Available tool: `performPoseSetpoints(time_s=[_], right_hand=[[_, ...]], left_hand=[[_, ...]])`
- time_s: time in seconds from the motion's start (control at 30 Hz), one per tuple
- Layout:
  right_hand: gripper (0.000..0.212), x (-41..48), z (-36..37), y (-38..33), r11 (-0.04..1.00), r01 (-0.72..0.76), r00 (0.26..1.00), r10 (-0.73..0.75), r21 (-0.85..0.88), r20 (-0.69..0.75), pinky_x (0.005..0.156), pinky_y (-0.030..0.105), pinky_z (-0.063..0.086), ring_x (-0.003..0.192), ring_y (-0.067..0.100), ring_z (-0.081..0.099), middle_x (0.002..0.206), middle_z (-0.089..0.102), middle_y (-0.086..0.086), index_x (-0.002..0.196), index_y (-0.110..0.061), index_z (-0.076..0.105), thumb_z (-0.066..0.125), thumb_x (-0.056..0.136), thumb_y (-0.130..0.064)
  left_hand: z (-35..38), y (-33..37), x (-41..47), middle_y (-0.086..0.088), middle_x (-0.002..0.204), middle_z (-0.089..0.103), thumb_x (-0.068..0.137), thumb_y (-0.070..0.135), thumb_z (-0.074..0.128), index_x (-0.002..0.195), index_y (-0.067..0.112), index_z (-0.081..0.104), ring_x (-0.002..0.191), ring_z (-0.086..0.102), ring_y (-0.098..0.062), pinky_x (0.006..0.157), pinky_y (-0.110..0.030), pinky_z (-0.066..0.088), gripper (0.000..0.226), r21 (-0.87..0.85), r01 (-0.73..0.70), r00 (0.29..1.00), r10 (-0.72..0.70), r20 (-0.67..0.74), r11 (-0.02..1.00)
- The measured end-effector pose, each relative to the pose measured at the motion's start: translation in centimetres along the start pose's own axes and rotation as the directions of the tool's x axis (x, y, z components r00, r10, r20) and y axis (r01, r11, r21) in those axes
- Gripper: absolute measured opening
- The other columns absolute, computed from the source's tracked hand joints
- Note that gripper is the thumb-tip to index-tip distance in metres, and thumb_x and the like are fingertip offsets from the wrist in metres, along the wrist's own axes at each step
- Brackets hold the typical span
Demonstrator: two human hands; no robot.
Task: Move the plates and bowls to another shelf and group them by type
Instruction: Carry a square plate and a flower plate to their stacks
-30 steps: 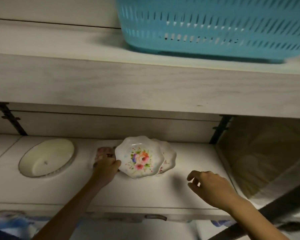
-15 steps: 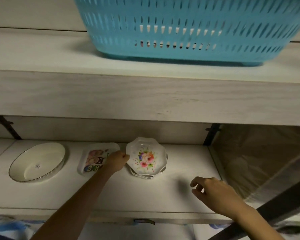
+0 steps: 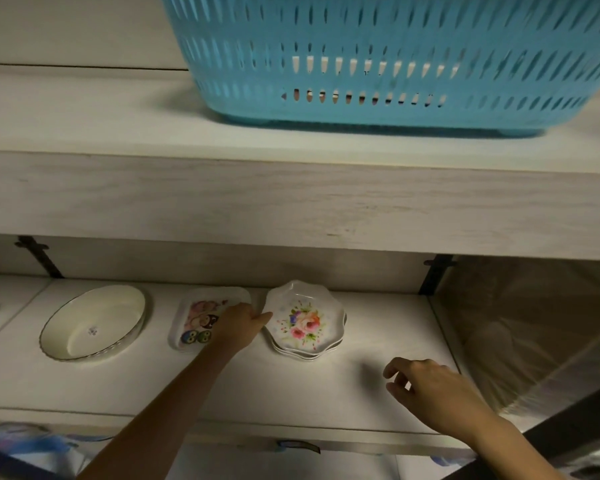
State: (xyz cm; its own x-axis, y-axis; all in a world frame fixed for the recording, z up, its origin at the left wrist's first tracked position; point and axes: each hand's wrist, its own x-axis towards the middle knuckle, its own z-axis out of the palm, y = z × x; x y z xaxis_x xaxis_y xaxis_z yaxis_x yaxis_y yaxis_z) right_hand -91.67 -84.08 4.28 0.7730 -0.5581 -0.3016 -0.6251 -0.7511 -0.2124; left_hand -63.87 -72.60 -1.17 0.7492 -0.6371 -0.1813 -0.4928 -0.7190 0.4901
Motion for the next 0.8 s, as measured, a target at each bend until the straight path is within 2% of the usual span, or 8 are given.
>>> performPoseSetpoints(time_s=[0.07, 0.2, 0.3, 0.37, 0.5, 0.63, 0.73, 0.8], right_hand=[[0.030, 0.3, 0.1, -0.2, 1.000, 0.009, 1.000, -0.009, -0.004, 0.010, 0.083, 0.024, 0.048, 0.100, 0.012, 0.061, 0.114, 0.064, -0.014, 0.121, -0.035, 0.051, 0.040, 0.095, -0.041], [0.030, 1.1, 0.4, -1.1, 0.998, 0.055, 0.998, -0.054, -0.016, 0.039, 0.085, 0.025, 0.050, 0.100, 0.012, 0.060, 0.115, 0.063, -0.011, 0.121, -0.035, 0.051, 0.040, 0.095, -0.040], [0.029, 1.9, 0.5, -2.4, 0.992, 0.116, 0.992, -0.114, -0.042, 0.050, 0.085, 0.027, 0.049, 0.103, 0.014, 0.060, 0.118, 0.063, -0.009, 0.120, -0.035, 0.052, 0.039, 0.094, -0.040], [0.029, 2.5, 0.7, -3.8, 0.984, 0.173, 0.983, -0.169, -0.051, 0.068, 0.086, 0.027, 0.049, 0.103, 0.014, 0.060, 0.119, 0.062, -0.009, 0.120, -0.035, 0.052, 0.040, 0.094, -0.040], [0.029, 3.5, 1.3, -7.4, 0.956, 0.290, 0.954, -0.284, -0.052, 0.100, 0.088, 0.028, 0.049, 0.105, 0.014, 0.060, 0.120, 0.062, -0.008, 0.121, -0.034, 0.052, 0.041, 0.094, -0.041], [0.028, 3.9, 1.9, -11.8, 0.903, 0.427, 0.900, -0.418, -0.055, 0.125, 0.088, 0.027, 0.049, 0.104, 0.013, 0.060, 0.117, 0.063, -0.007, 0.120, -0.032, 0.054, 0.042, 0.095, -0.038], [0.029, 3.8, 2.4, -15.7, 0.856, 0.513, 0.855, -0.501, -0.072, 0.133, 0.087, 0.027, 0.047, 0.105, 0.015, 0.059, 0.118, 0.062, -0.007, 0.120, -0.033, 0.053, 0.040, 0.095, -0.039], [0.030, 3.5, 2.8, -18.7, 0.824, 0.559, 0.826, -0.545, -0.090, 0.142, 0.087, 0.028, 0.047, 0.106, 0.016, 0.059, 0.120, 0.061, -0.006, 0.120, -0.034, 0.053, 0.039, 0.094, -0.040]], left_hand=[[0.0, -0.1, -0.9, 0.005, 0.052, 0.037, 0.088, 0.040, 0.052, 0.050, 0.021, 0.033, 0.057, 0.042, -0.014, 0.060, -0.026, 0.031, 0.047, 0.022, -0.016, 0.999, 0.017, -0.039, 1.000], [-0.6, -0.5, -3.6, 0.003, 0.060, 0.045, 0.091, 0.038, 0.046, 0.055, 0.023, 0.037, 0.070, 0.050, -0.016, 0.054, -0.026, 0.032, 0.040, 0.111, -0.078, 0.990, 0.090, -0.109, 0.991], [-1.5, -1.6, -6.1, -0.005, 0.086, 0.064, 0.092, 0.039, 0.042, 0.083, 0.016, 0.060, 0.086, 0.061, -0.020, 0.071, -0.028, 0.046, 0.030, 0.167, -0.074, 0.984, 0.099, -0.147, 0.983], [-2.2, -2.8, -8.0, -0.004, 0.096, 0.067, 0.092, 0.039, 0.043, 0.097, 0.015, 0.061, 0.090, 0.062, -0.019, 0.078, -0.028, 0.048, 0.031, 0.156, -0.041, 0.983, 0.068, -0.173, 0.987], [-3.8, -5.7, -12.0, 0.001, 0.079, 0.055, 0.092, 0.042, 0.040, 0.096, 0.016, 0.059, 0.075, 0.058, -0.018, 0.066, -0.025, 0.043, 0.032, 0.259, 0.038, 0.971, 0.025, -0.236, 0.965], [-5.4, -9.4, -15.5, -0.001, 0.075, 0.051, 0.091, 0.043, 0.039, 0.082, 0.019, 0.049, 0.073, 0.056, -0.023, 0.065, -0.030, 0.042, 0.028, 0.294, 0.147, 0.959, -0.064, -0.275, 0.944], [-6.8, -12.2, -18.5, 0.003, 0.072, 0.047, 0.092, 0.042, 0.038, 0.082, 0.018, 0.048, 0.069, 0.053, -0.020, 0.052, -0.026, 0.034, 0.029, 0.303, 0.189, 0.947, -0.092, -0.307, 0.934], [-7.8, -14.6, -20.6, 0.004, 0.070, 0.046, 0.092, 0.043, 0.038, 0.082, 0.017, 0.050, 0.066, 0.051, -0.019, 0.049, -0.024, 0.031, 0.030, 0.301, 0.214, 0.931, -0.101, -0.351, 0.929]])
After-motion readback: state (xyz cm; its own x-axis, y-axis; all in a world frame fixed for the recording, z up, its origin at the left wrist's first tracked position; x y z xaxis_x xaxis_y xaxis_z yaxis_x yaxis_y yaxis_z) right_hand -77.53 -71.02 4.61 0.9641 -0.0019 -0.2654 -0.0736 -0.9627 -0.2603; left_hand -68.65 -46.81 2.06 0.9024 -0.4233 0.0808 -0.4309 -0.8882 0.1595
